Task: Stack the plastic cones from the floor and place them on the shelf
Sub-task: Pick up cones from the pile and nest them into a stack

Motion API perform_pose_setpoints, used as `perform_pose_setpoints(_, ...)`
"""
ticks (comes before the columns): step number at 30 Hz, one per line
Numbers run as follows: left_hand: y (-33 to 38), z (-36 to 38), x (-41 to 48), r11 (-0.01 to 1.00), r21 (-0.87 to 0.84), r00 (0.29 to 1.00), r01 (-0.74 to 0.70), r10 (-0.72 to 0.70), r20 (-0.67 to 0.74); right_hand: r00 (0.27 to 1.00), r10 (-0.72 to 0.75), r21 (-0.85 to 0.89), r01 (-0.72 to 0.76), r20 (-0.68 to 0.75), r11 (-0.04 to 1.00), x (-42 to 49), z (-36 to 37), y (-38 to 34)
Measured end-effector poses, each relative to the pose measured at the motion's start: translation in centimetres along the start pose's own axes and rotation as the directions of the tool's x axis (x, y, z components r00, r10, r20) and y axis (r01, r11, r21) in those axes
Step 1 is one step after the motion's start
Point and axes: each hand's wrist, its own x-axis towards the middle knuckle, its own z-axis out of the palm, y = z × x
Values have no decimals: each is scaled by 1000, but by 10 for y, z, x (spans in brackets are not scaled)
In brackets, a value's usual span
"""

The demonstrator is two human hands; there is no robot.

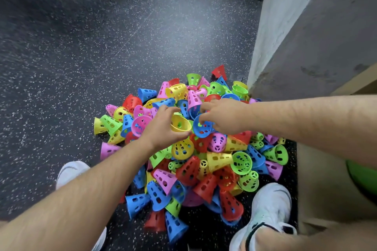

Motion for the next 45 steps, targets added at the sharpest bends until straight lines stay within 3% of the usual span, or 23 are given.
perform_pose_setpoints(7,-2,4,-15,1000,-5,999,-4,4,40,995,94,-85,-95,-14,992,5,11,4)
perform_pose_setpoints(11,-7,1,-17,1000,-19,999,21,-20,26,990,135,18,-134,-40,991,9,-3,3)
perform_pose_setpoints(14,-8,-2,-17,992,-103,997,76,-78,-9,965,191,182,-159,-177,970,10,-25,1)
perform_pose_setpoints(19,-8,-19,-14,946,-302,983,117,-154,-102,837,390,628,-73,-383,774,32,-37,-43)
perform_pose_setpoints(26,-9,-43,-24,901,-430,961,54,-164,-224,759,478,812,112,-443,573,53,-25,-106)
perform_pose_setpoints(36,-18,-61,-36,948,-304,976,93,-148,-162,781,587,976,140,-214,169,52,-29,-141)
perform_pose_setpoints(41,-18,-94,-26,990,-103,994,94,-98,-41,789,578,978,166,-210,128,57,-25,-138)
perform_pose_setpoints(45,-32,-119,-24,992,78,991,103,-110,82,738,636,972,124,-226,201,68,-20,-137)
